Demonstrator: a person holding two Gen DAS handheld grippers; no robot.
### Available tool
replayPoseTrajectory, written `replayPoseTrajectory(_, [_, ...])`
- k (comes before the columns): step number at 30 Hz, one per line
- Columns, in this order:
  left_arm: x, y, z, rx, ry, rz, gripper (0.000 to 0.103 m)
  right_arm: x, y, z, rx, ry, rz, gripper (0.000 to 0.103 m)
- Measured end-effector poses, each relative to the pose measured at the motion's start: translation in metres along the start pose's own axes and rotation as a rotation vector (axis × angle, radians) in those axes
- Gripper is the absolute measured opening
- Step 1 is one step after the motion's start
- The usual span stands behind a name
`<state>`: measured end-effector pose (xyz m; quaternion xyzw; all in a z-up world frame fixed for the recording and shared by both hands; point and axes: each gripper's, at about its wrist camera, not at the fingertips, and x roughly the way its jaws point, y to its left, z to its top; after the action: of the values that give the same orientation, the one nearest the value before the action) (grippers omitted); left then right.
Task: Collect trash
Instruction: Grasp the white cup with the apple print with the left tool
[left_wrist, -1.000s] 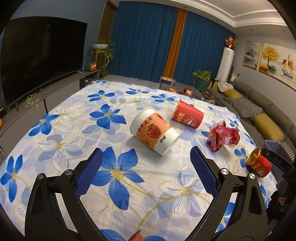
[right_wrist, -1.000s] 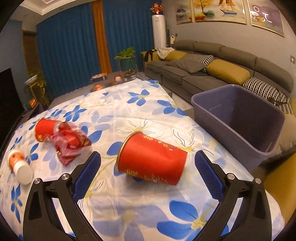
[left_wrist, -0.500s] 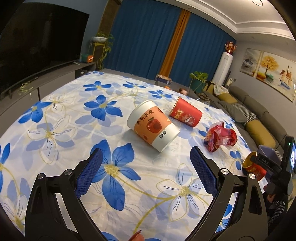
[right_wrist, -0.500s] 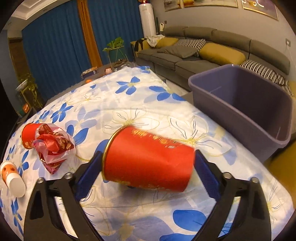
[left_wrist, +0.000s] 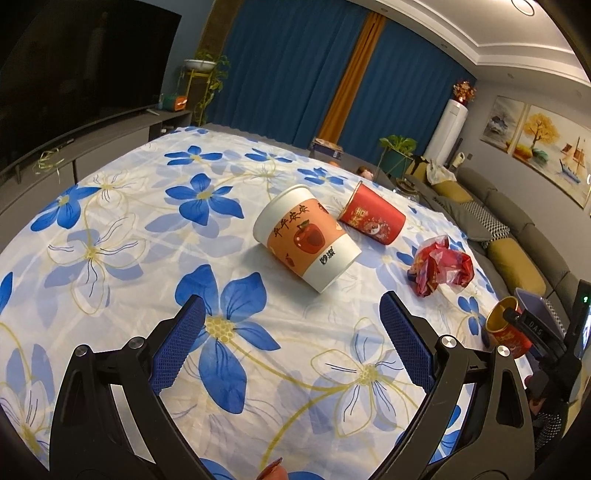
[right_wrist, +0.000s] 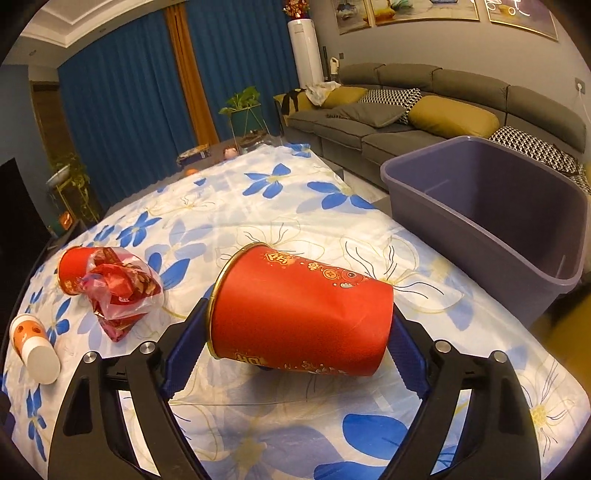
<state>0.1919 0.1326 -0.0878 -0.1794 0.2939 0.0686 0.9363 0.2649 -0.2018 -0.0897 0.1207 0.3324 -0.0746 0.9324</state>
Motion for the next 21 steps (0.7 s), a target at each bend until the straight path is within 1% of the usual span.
replayPoseTrajectory(8, [-0.003,-0.015,0.001,0.045,0.014,0.021,0.094,-0.015,0.003,0.001,-0.035,-0.074,0.012,0.085])
replayPoseTrajectory(14, [-0.006,-0.025,0.01,0.053,0.015,0.032,0.094,-0.022,0.004,0.001,-0.057,-0.11,0.02,0.085])
replayPoseTrajectory(18, [-0.001,-0.032,0.016,0.052,0.019,0.044,0.094,-0.028,0.002,0.002,-0.06,-0.133,0.022,0.085])
replayPoseTrajectory(21, [0.01,-0.037,0.023,0.04,0.03,0.054,0.094,-0.029,-0.002,0.003,-0.044,-0.133,0.034,0.085])
